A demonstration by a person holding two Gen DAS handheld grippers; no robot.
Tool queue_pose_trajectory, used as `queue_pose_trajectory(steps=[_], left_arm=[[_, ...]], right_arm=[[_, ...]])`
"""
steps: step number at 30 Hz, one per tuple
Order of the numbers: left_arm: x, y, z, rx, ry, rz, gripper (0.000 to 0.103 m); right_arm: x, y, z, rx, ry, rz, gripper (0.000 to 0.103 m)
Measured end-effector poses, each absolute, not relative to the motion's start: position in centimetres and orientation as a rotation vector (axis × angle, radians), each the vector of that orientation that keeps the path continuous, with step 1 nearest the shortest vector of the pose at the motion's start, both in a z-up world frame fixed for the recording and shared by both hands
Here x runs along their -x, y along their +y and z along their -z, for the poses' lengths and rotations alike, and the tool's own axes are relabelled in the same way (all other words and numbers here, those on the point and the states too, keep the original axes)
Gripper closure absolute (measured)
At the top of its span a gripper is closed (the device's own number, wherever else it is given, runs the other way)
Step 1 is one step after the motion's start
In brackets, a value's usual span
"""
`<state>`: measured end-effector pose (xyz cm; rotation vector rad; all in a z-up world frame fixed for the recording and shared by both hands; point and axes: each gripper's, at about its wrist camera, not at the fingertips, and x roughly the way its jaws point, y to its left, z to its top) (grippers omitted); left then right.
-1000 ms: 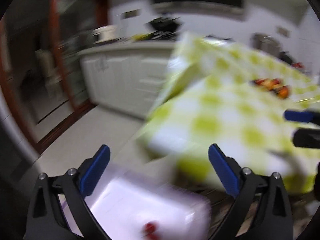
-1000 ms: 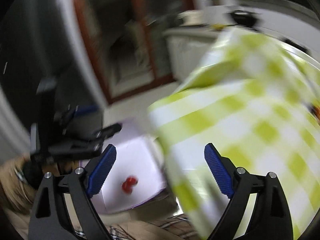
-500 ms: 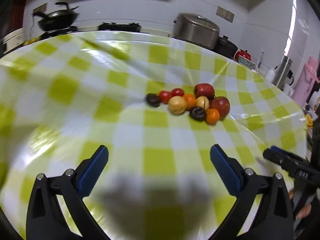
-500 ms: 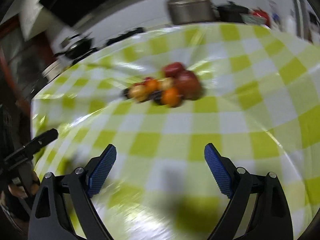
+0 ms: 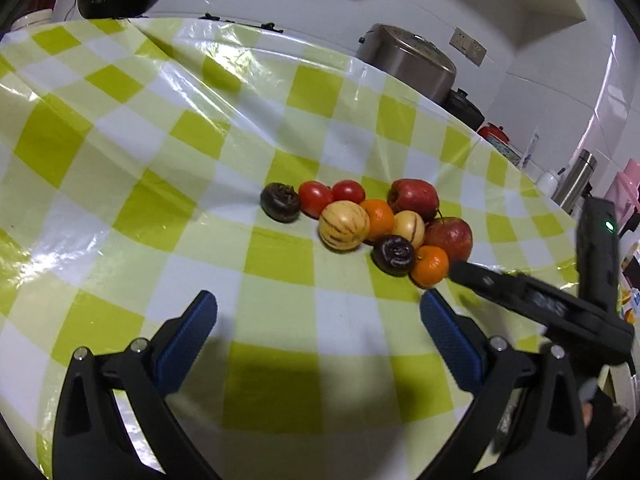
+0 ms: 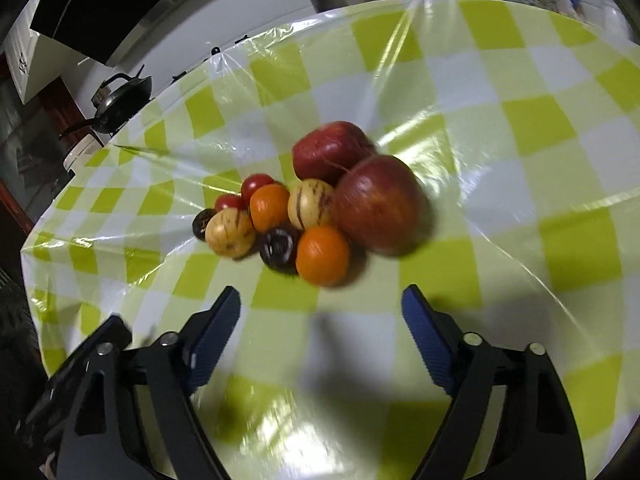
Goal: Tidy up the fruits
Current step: 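Return both tools to the fruit cluster on the table, then grasp the orange with the right tool while the left tool grasps the striped pepino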
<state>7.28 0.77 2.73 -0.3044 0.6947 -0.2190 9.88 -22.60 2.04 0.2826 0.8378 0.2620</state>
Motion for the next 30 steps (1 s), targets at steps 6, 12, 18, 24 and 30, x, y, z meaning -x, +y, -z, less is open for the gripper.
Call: queue_pose_trajectory(steps=[6,12,18,24,30], left_arm=[[-7.4,0.6,-2.6,0.311,0.710,0.227,0.001],[-7.5,0.7,-2.5,0.316,0.719,0.225,0.001],[-7.7,0.7,-2.2,0.320,0.745,0.221,0.001],[-9.8,1.8,-1.2,0.426,0.875,0.202,0.001],[-13.9,0.6,-3.6,0.369,0.819,0.185,0.001]], right_arm=[[-11.1,-22.0,-1.1,-0.264,0.842,-0.241,0.029],[-12.2,-21.9,-0.6,-0.264,0.868,-0.242,0.035],[-13.2,-21.5,0.0,-0.281,0.902,-0.275,0.044],[-13.9,-21.5,0.2,-0.295,0.915,-0.308,0.056],[-13.3,-22.2,0.0,-0.310,0.899,-0.300,0.067]])
